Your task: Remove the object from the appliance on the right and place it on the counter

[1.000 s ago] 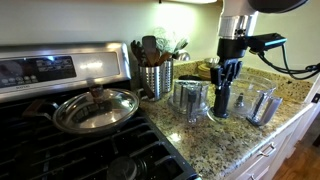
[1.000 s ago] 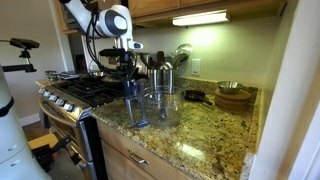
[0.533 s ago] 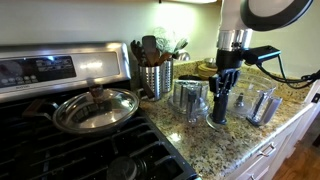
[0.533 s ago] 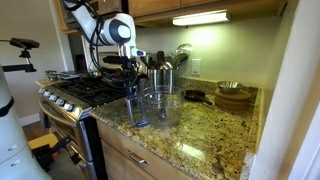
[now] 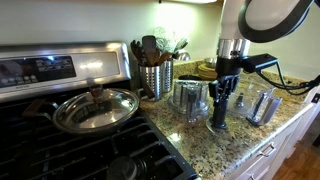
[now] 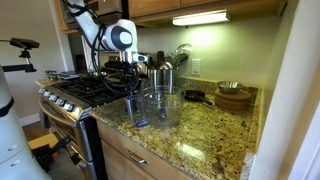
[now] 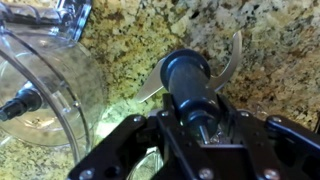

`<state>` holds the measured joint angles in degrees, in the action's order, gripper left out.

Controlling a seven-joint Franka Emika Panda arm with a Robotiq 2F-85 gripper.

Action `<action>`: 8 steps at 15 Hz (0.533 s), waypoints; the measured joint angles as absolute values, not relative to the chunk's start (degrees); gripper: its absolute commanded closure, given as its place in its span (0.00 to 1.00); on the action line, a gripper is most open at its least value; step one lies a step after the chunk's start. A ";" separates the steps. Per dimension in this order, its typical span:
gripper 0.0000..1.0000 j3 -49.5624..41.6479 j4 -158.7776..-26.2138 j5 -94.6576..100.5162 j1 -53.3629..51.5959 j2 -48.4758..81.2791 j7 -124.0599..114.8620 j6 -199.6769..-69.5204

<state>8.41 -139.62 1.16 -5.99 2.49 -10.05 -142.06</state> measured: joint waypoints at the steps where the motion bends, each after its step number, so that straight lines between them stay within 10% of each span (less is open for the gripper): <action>1: 0.29 8.41 -139.62 1.16 -5.99 2.49 -10.05 -142.11; 8: 0.00 8.45 -139.58 1.13 -6.01 2.16 -10.05 -142.18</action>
